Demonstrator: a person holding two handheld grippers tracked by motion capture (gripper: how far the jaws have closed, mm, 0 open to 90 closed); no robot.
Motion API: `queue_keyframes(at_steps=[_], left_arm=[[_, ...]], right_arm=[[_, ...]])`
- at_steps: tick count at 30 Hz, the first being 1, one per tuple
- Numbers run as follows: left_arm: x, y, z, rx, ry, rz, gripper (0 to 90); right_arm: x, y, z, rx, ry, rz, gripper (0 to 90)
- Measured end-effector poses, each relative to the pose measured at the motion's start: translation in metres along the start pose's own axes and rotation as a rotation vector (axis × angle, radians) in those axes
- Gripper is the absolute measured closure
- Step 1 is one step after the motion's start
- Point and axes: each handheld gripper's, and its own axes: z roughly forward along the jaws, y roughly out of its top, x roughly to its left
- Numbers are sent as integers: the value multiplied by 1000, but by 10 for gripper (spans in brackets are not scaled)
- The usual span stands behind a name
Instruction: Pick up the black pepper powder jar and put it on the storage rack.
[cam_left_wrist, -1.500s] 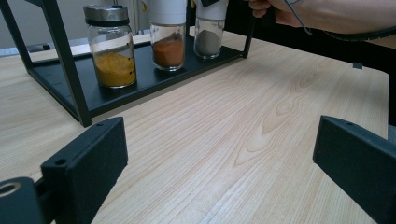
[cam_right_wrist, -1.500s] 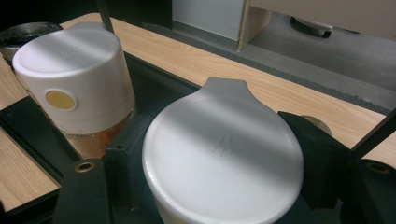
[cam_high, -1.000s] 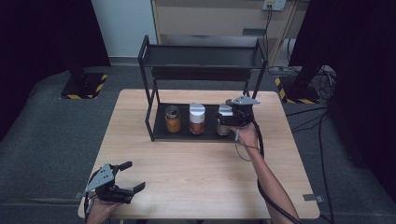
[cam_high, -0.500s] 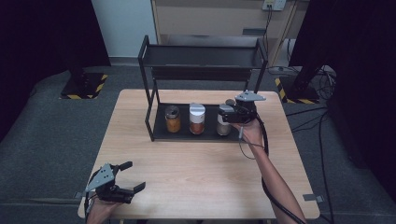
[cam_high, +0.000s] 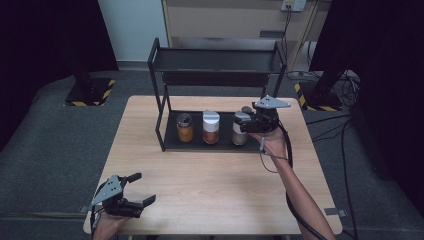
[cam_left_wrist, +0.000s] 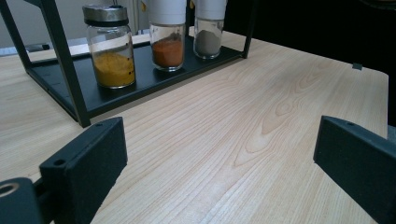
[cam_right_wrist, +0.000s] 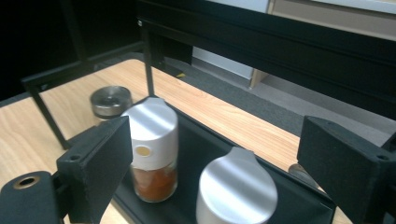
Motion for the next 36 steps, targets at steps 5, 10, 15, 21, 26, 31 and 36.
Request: queue_keyframes(at_steps=[5,10,15,21,26,31,36], left_arm=[[1,-1,-1,-10,4,-12,15],[1,-1,0,-9,4,-11,12],[0,-1,-1,-8,5,-11,8],[1,-2,-1,-13,1,-11,7],[0,-2,-2,-13,-1,-8,7],[0,-2,-2,-17,-2,-10,7],[1,-3,-2,-20,-1,-14,7]], right_arm=[[3,0,-10,0,36,-7,99],[7,-6,-21,-8,73,-10,96],[10,-12,-34,-12,101,-16,95],[12,-21,-52,-25,117,-14,95],[15,-28,-69,-31,124,-17,95],[15,-36,-86,-43,137,-2,95],[17,-43,-105,-51,132,2,95]])
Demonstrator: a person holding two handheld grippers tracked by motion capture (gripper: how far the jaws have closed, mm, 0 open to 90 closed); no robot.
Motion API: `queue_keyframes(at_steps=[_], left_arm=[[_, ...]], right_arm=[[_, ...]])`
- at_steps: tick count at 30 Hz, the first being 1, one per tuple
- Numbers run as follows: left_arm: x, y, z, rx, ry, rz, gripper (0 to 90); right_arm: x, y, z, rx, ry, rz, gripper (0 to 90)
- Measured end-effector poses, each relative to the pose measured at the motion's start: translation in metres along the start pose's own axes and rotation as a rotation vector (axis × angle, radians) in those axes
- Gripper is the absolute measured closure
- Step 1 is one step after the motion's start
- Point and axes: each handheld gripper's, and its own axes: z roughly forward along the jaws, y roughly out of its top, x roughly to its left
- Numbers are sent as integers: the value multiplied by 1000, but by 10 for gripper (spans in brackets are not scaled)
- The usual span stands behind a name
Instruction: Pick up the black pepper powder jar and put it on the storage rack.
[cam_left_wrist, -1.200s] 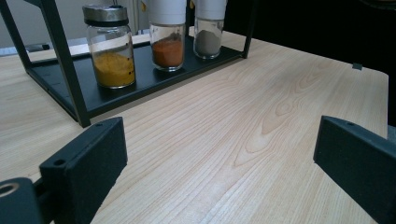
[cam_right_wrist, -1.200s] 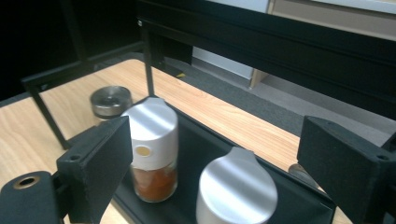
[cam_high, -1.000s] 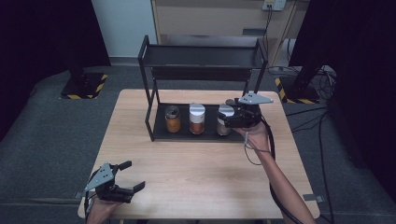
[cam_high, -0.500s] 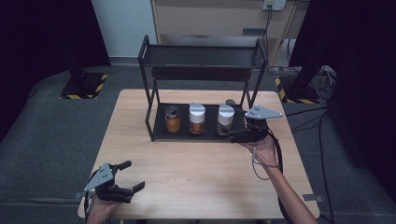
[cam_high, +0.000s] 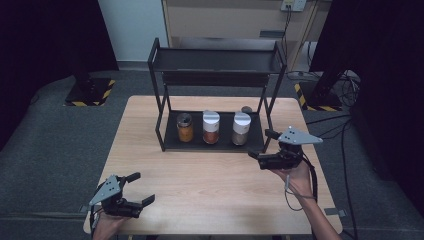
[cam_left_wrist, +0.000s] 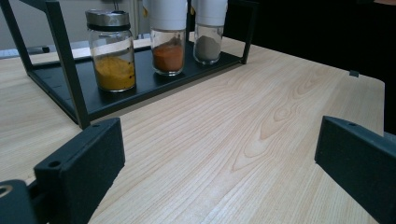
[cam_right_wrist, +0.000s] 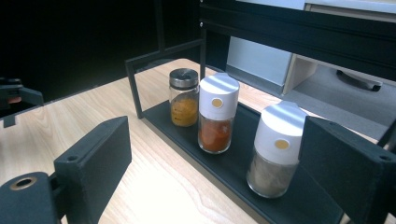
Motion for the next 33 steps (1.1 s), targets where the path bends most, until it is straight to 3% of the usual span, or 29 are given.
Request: queue_keyframes(at_steps=[16,25,33], left_arm=[[-1,0,0,-3,3,3,7],[0,-1,-2,-12,2,1,7],[-1,-1,-2,-14,4,0,7]], right_arm=[[9,-25,-53,2,-56,22,95],[15,-35,-70,2,-87,30,95],[22,-59,-80,24,-121,61,95]])
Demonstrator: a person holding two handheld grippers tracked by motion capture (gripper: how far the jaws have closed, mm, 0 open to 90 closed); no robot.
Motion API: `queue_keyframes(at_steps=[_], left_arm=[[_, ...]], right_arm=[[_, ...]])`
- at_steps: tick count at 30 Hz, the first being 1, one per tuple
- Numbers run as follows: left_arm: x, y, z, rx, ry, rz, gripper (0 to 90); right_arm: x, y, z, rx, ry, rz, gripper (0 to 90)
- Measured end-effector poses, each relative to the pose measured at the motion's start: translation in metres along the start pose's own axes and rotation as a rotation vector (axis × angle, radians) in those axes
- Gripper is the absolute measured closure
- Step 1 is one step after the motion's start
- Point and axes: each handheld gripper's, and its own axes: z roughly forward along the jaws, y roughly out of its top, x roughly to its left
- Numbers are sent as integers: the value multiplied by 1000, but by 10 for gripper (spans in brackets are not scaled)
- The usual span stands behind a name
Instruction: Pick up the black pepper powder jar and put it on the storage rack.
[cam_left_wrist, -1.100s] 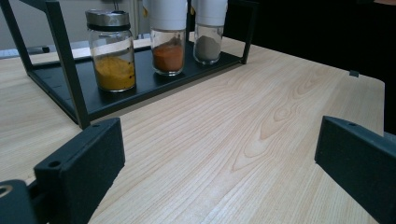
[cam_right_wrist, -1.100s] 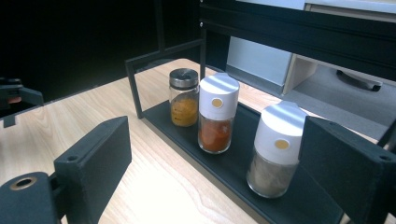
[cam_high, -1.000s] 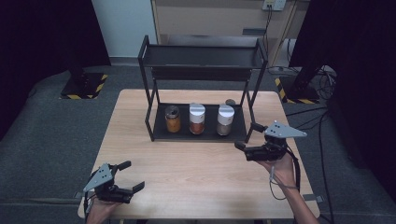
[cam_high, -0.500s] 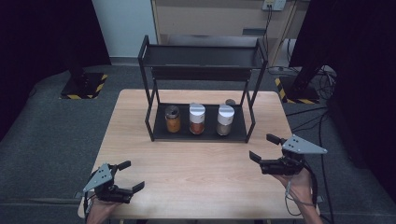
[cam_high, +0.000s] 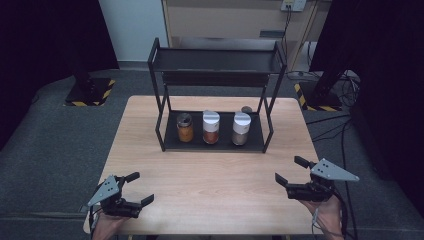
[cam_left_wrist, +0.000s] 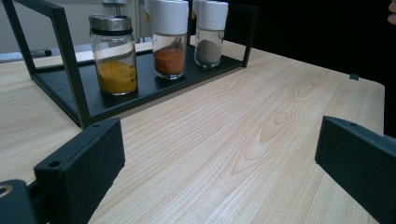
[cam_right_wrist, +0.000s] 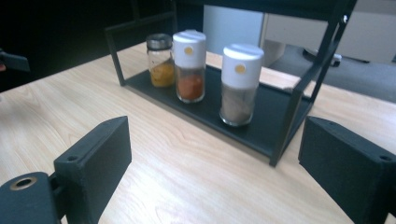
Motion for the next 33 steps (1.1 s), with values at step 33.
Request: queue_keyframes(at_steps=[33], left_arm=[[1,-1,0,-9,-4,3,7]], right_arm=[[0,-59,10,11,30,14,96]])
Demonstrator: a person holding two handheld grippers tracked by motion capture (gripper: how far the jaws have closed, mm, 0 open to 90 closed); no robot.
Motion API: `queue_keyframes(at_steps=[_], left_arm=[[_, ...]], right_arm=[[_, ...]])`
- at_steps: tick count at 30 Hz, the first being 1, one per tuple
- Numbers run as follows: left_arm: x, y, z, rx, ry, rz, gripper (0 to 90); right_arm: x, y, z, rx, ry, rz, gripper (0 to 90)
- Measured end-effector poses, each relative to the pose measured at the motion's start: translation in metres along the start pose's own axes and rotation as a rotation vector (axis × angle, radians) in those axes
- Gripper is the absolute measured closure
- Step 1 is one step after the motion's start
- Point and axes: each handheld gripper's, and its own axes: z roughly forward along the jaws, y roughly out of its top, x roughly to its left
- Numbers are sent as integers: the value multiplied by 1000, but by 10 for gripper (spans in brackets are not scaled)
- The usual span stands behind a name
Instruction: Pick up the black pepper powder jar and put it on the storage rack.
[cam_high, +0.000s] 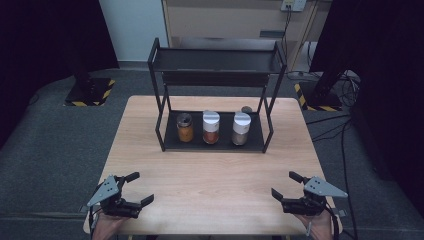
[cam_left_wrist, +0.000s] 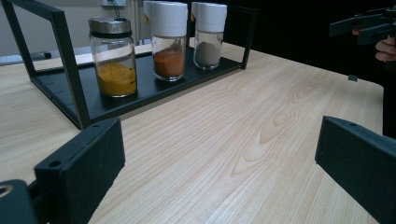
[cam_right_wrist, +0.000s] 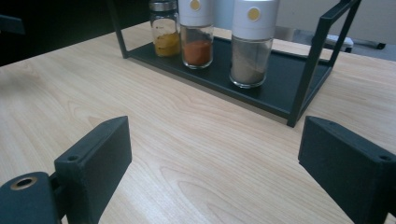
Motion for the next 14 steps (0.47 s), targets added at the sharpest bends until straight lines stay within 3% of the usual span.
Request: queue_keyframes(at_steps=[14], left_arm=[[0,-1,0,-3,-1,-2,6]], right_arm=[[-3,-3,2,5,9,5,91]])
